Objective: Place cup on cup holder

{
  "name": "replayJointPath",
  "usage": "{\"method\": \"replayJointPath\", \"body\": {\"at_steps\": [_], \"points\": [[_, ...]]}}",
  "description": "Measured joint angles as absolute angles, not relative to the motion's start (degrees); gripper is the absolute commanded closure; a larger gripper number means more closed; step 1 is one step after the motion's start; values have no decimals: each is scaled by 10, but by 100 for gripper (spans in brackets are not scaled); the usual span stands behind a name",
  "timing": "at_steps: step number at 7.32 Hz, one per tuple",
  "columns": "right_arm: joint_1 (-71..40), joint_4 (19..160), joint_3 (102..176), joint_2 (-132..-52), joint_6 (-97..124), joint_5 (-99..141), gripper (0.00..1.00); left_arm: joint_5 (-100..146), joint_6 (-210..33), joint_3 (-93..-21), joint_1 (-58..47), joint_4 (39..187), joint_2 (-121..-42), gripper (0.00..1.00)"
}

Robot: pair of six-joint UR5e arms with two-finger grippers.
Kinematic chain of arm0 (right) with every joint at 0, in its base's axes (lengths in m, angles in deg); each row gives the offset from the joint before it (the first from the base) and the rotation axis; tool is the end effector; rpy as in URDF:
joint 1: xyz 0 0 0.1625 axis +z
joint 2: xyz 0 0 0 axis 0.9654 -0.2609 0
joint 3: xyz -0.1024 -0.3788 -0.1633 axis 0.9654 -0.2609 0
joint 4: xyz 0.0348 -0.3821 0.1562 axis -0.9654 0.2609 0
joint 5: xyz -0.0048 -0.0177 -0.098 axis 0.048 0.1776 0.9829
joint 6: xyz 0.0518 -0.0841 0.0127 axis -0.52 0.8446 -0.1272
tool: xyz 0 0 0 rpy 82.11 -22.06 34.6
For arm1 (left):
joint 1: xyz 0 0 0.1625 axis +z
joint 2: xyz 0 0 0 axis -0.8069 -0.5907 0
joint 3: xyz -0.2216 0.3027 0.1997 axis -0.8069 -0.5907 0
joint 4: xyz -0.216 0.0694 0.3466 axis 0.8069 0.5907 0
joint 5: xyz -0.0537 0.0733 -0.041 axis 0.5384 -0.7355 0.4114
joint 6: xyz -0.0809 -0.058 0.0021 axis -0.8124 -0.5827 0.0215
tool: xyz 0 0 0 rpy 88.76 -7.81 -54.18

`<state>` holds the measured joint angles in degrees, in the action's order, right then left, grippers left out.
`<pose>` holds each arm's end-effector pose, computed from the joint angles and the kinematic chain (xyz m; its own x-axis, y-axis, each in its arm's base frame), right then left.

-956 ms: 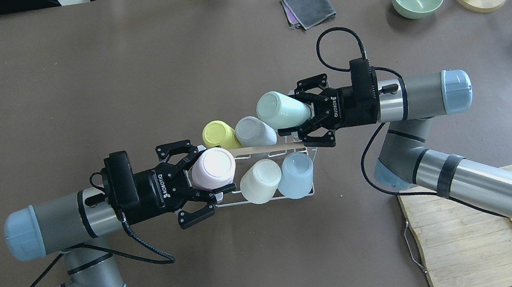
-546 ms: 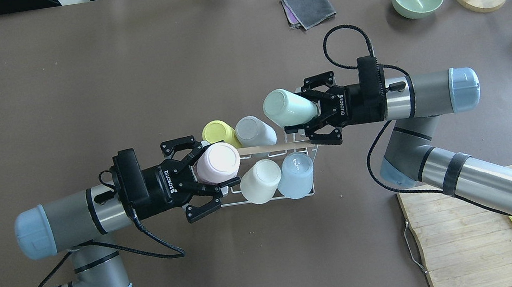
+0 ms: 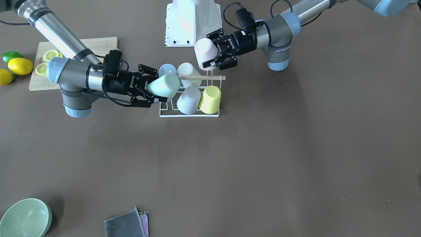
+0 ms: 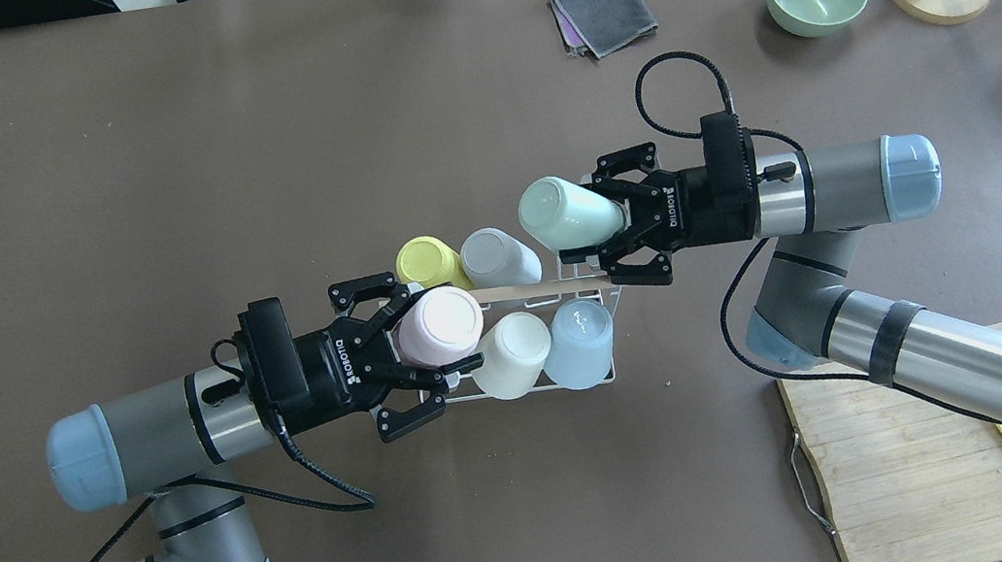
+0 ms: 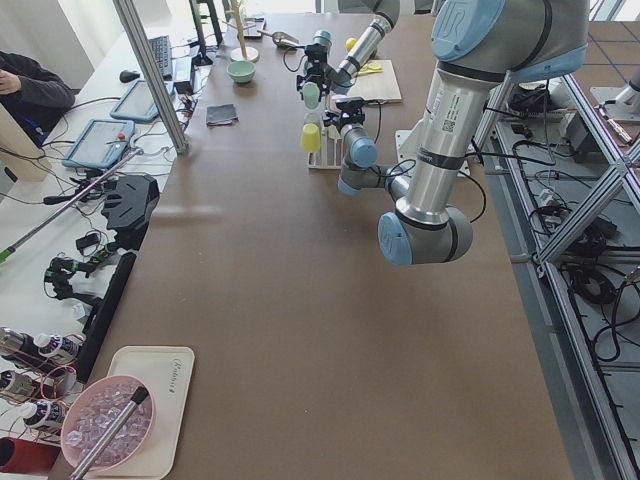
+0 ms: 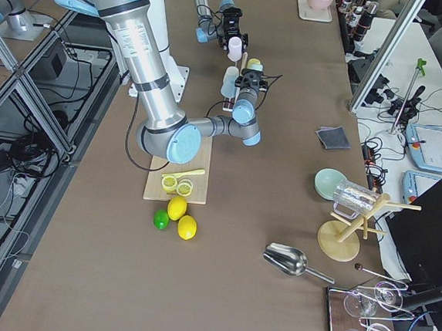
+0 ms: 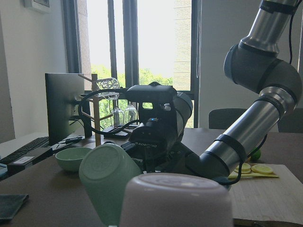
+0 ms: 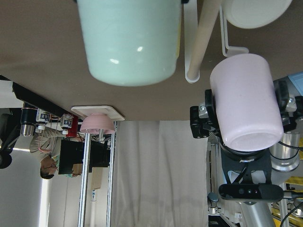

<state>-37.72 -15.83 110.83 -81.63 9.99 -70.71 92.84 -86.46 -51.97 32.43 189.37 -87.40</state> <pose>-0.4444 -0.4523 0.3543 0.1071 -0.9923 0.0615 -0.5183 -0.0029 0.8552 0.4862 -0.3305 0.2643 0.2175 0.9611 -0.1704 0.5905 0.0095 0.8070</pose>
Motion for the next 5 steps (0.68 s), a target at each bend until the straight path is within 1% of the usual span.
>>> {"method": "replayJointPath", "body": {"at_steps": [1,2,5], "points": [[-378,-159,1108,-817,100,-707,0,929,-862,-519,326,1894,-873,72],[-377,-159,1108,-817,99,-707,0,929,-857,-516,327,1894,-872,69],[-373,-158,1108,-817,97,-708,0,929,-849,-510,332,1893,-870,69]]}}
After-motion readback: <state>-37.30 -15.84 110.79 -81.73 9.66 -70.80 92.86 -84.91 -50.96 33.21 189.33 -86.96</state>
